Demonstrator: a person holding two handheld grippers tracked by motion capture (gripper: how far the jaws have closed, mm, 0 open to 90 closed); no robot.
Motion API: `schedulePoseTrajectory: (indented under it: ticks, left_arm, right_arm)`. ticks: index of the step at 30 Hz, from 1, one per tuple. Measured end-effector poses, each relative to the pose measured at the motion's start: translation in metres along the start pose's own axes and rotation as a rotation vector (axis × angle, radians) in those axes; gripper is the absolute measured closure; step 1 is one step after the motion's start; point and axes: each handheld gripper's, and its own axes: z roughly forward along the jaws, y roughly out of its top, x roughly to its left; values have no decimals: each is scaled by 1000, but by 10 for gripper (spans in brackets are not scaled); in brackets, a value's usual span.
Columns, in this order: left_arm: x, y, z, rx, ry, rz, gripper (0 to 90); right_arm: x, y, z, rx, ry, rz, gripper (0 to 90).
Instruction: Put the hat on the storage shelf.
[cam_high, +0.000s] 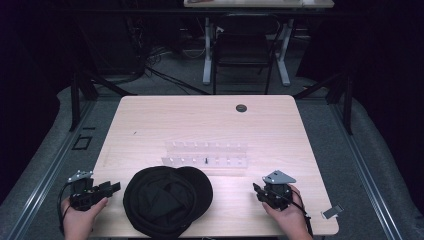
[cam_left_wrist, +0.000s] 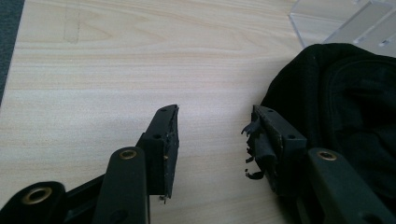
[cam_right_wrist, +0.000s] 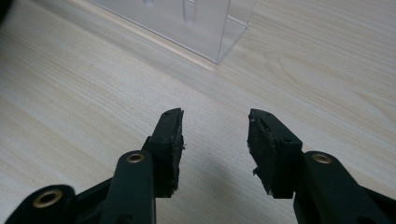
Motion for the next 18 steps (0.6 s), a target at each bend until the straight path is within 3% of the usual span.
schedulePoseTrajectory:
  ticks: [7,12,15,18]
  left_arm:
    - [-2,0,-1,4,-5,-5,532]
    - [-5,6,-7,15,-24,-33,551]
    - [-10,10,-13,51,-58,-63,598]
    - [-14,11,-16,95,-80,-66,603]
  right_arm:
    - [-1,1,-1,-9,-4,-1,551]
    - [1,2,-1,-17,2,0,550]
    - [1,2,0,-3,-2,-9,551]
    - [0,3,-2,-11,0,-6,550]
